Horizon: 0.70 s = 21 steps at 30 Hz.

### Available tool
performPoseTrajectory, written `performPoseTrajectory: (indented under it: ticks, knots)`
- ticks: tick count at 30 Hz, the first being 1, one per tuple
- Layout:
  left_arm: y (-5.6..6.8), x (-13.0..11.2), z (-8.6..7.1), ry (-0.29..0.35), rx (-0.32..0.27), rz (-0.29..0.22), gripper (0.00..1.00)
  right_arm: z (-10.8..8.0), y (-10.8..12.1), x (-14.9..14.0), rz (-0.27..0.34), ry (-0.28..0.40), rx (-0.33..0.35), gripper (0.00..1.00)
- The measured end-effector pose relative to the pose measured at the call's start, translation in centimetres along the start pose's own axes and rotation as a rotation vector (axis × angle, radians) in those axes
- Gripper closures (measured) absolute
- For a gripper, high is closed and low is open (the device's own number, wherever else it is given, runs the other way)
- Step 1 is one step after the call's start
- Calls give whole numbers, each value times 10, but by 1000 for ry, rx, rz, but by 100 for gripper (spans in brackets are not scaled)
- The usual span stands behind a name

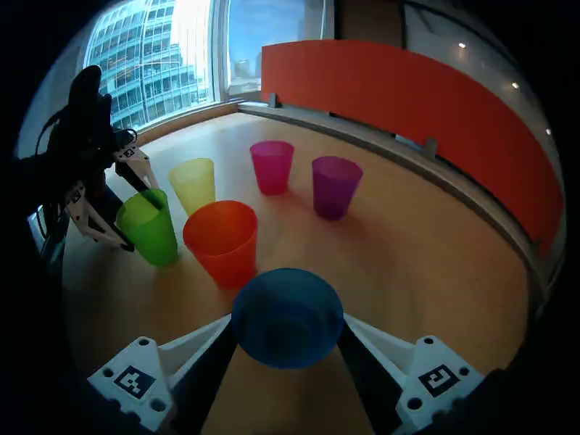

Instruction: Pour water

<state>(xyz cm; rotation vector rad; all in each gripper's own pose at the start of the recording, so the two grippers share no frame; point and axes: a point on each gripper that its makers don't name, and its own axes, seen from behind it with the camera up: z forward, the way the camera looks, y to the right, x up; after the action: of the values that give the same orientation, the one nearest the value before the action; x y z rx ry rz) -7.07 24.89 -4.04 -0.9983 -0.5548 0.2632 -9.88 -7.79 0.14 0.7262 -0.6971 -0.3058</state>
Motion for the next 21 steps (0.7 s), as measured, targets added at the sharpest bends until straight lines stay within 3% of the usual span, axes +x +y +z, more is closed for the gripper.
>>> performPoseTrajectory:
  ticks: [11,21]
  knots:
    - [-4,13,-21,53,37,-17,17,-20,-4,20,31,78,-23,10]
    - [-14,42,-50,155,93,-30,17,-46,-10,60,59,193,-41,10]
